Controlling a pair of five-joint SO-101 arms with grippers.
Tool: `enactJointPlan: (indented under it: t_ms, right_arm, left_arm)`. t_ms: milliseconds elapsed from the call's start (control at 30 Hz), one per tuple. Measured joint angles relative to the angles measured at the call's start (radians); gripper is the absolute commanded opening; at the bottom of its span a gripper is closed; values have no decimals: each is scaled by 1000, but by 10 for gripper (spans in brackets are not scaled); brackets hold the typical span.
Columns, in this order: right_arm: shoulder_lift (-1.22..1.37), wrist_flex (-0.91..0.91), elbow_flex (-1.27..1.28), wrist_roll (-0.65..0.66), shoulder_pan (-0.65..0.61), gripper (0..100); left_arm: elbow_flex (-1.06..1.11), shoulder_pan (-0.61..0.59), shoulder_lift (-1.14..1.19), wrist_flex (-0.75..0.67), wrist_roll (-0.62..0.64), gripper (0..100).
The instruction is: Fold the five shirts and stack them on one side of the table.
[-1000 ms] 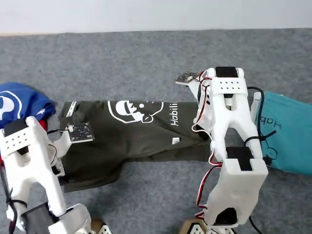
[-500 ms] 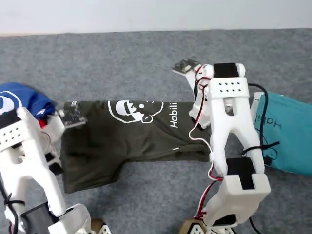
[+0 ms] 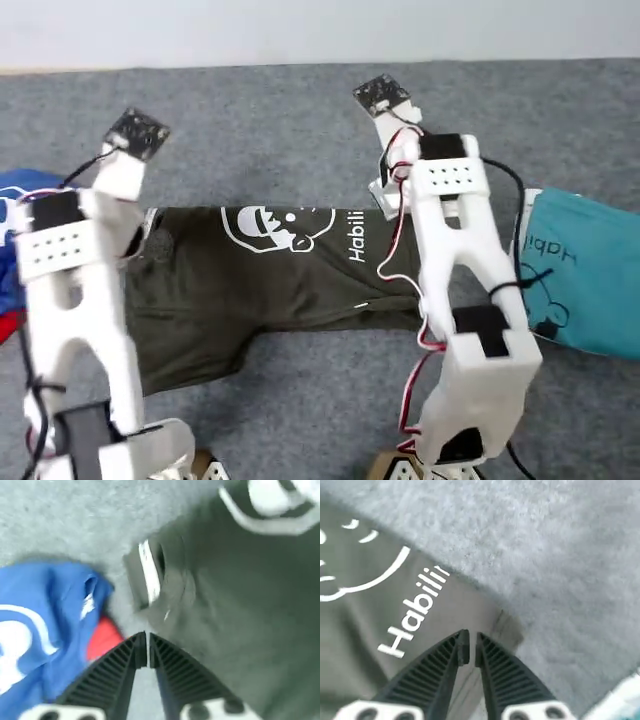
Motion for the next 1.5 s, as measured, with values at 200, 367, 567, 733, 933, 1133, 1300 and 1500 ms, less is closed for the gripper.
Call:
enactJointPlan:
  t_ms: [200, 367, 567, 733, 933, 1133, 1300, 1500]
  right_arm:
    - [140, -110, 0, -3, 0, 9]
    - [213, -189, 0, -3, 26, 9]
    - [281, -219, -51, -5, 74, 9]
    - [336, -215, -170, -5, 94, 9]
    - [362, -137, -321, -3, 91, 9]
    - [362, 3, -433, -3, 61, 9]
    - [362, 229, -575, -3, 23, 9]
    - [362, 506, -689, -3, -31, 9]
  left_arm:
    - [2, 55, 235, -83, 109, 6]
    - [-66, 40, 430, -91, 112, 6]
    - [-183, -31, 562, -87, 115, 6]
    - [-265, -44, 565, -11, 97, 6]
    - [-379, -44, 565, 89, 80, 6]
    - [-503, -44, 565, 201, 80, 5]
    - [-631, -44, 565, 322, 80, 5]
    - [-709, -44, 540, 413, 80, 5]
